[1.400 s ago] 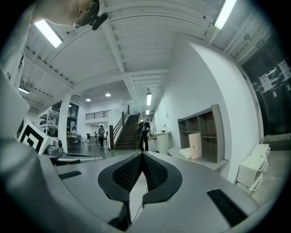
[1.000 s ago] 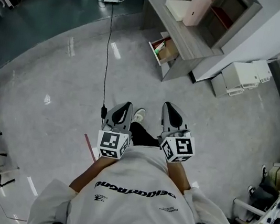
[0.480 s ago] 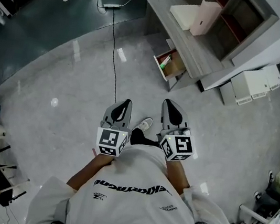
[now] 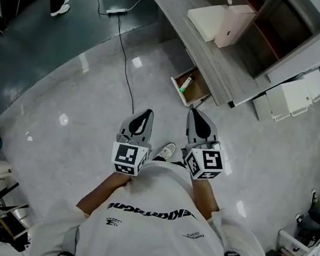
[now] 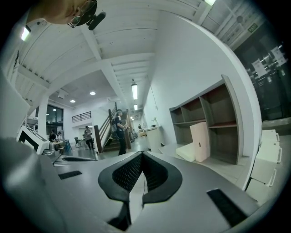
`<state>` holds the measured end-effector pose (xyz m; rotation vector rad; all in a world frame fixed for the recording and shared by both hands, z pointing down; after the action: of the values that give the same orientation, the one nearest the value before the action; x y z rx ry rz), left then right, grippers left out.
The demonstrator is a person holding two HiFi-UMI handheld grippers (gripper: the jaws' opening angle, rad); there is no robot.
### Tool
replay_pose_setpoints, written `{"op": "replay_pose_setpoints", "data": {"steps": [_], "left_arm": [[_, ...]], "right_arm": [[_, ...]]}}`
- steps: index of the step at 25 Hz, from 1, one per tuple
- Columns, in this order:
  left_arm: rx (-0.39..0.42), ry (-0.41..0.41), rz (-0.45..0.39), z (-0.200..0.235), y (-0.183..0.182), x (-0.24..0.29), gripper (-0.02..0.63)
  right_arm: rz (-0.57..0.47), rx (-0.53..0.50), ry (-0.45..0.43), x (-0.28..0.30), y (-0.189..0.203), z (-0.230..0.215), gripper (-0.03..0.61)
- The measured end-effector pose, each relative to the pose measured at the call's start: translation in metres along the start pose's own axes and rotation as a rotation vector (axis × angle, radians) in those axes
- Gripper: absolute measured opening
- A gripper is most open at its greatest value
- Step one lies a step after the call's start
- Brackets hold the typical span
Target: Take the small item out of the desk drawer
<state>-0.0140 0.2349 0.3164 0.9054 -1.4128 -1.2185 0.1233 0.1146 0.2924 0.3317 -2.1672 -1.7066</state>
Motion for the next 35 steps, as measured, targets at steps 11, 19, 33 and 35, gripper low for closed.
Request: {"op": "replay_pose_setpoints", "data": {"steps": [11,19,33,35], "left_arm": [[-0.016,0.076,0.056,0.022,0.000,0.069,0.017],[0.041,0.228,0.090,0.047,-0.007,0.148,0.017],[0.049,0.461,0.238,0.063,0.038,0.269,0.017],[0.053,0.474,0.256,0.065,0.048,0.279,0.017]], "right_arm": [[0.079,0.056,0.069,0.051,0.016,-0.032,0.032],[0.132,0.107,0.192,0.106,0.031,-0.064,0.032],[0.223,0.237,0.430,0.184,0.079,-0.119,0.032],[0.233,0.254,0.452,0.190,0.089,-0.126,0.032]]}}
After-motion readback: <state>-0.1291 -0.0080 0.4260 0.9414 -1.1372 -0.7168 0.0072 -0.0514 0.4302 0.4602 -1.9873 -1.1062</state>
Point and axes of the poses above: the fingertips, and each gripper's own axes: x forward along the fingers, z to its left, y out of its underside, the point moved 6 cm from there along -x, backward along the fingers, and after that the axes turned 3 degrees about -y, right-handed, at the moved point
